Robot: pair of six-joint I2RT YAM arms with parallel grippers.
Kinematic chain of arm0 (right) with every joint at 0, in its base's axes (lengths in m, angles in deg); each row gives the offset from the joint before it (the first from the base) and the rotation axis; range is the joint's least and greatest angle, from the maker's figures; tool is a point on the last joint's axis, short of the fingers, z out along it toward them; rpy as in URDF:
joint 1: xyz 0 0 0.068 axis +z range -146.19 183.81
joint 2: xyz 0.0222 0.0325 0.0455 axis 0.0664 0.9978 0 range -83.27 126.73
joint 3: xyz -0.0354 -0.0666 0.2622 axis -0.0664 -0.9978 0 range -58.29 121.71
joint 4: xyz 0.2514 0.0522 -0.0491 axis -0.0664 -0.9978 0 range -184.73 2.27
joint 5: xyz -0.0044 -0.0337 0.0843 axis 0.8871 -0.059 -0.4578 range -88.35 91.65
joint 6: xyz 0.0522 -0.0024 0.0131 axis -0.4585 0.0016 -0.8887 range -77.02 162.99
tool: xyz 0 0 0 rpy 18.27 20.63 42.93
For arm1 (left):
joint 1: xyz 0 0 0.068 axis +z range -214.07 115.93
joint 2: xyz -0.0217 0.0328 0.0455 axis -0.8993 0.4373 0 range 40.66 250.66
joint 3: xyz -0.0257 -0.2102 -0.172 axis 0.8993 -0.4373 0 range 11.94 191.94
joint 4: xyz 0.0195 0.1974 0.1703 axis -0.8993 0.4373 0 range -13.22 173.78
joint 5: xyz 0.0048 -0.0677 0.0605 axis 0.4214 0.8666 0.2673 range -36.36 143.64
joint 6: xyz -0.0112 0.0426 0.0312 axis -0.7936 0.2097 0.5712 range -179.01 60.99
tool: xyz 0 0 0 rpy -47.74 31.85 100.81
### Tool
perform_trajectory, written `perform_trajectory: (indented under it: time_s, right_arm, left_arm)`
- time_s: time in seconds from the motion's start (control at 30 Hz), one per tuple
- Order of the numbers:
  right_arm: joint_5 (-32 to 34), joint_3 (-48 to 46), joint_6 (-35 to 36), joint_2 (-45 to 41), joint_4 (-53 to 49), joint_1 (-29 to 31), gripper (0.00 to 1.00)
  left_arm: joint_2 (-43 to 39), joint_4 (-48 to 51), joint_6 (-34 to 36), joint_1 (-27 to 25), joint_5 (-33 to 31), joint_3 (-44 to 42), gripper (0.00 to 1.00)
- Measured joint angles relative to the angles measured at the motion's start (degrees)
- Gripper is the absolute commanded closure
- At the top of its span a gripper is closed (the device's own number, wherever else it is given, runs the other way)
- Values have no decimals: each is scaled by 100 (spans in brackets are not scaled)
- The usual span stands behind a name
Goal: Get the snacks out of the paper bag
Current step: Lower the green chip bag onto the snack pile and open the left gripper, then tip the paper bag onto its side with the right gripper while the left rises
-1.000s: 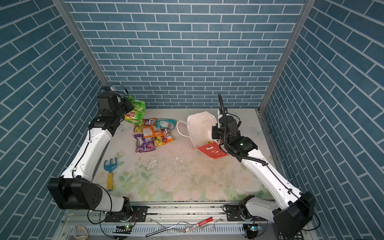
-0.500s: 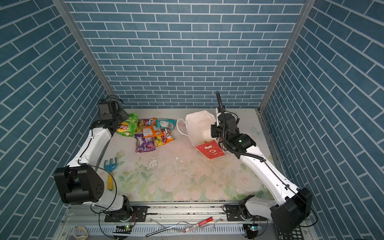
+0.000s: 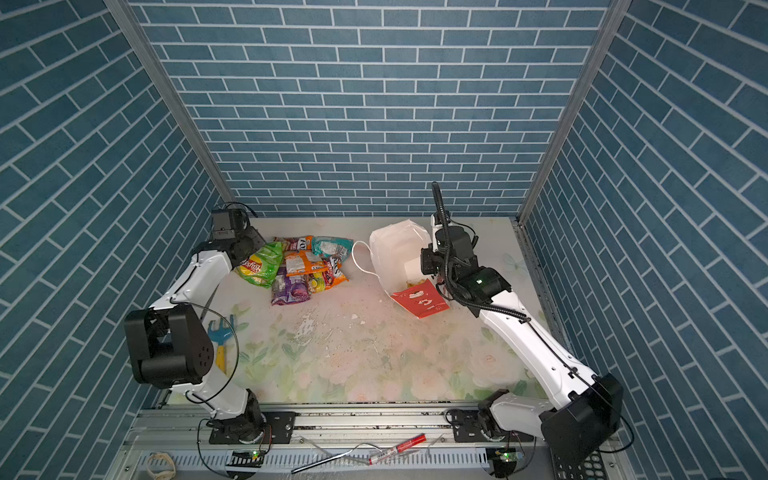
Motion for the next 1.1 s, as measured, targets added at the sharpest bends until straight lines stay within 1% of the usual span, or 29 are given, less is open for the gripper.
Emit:
perform_trajectory:
  time_s: [0.07,0.17,0.2,0.3,0.4,0.57,0.73,0.87,1.0,1.1]
  right_arm:
    - [0,-11,0,0,17,-4,100]
    - [-7,-35,-2,-2,72,-31,100]
    - [-13,-52,-2,-7,111,-48,100]
    - [-28,-79,-2,-7,192,-90,100]
    - [-90,-79,-2,-7,245,-120,100]
    - [-262,-76,76,42,385,-245,100]
    - [-382,133,280,428,413,-540,100]
    - [-356,592,693,850,299,-728,100]
    - [-350,1178,1250,1287,157,-837,100]
    - [-531,1670,1703,1624,-9,-848,100]
  left_arm:
    - [4,-7,-42,0,129,-9,41]
    - [-22,-28,-68,-24,275,-11,24]
    - [-48,-26,-61,-37,302,-15,19]
    - [-273,-33,-52,-120,358,-94,11]
    - [-710,-52,-35,-304,402,-223,7]
    - [-1506,-66,28,-776,417,-304,6]
    - [-2020,-98,68,-1082,485,-304,6]
    - [-2194,-87,116,-1287,514,-304,6]
    - [-2367,-52,155,-1447,553,-308,6]
    - [-2579,-20,166,-1519,573,-365,6]
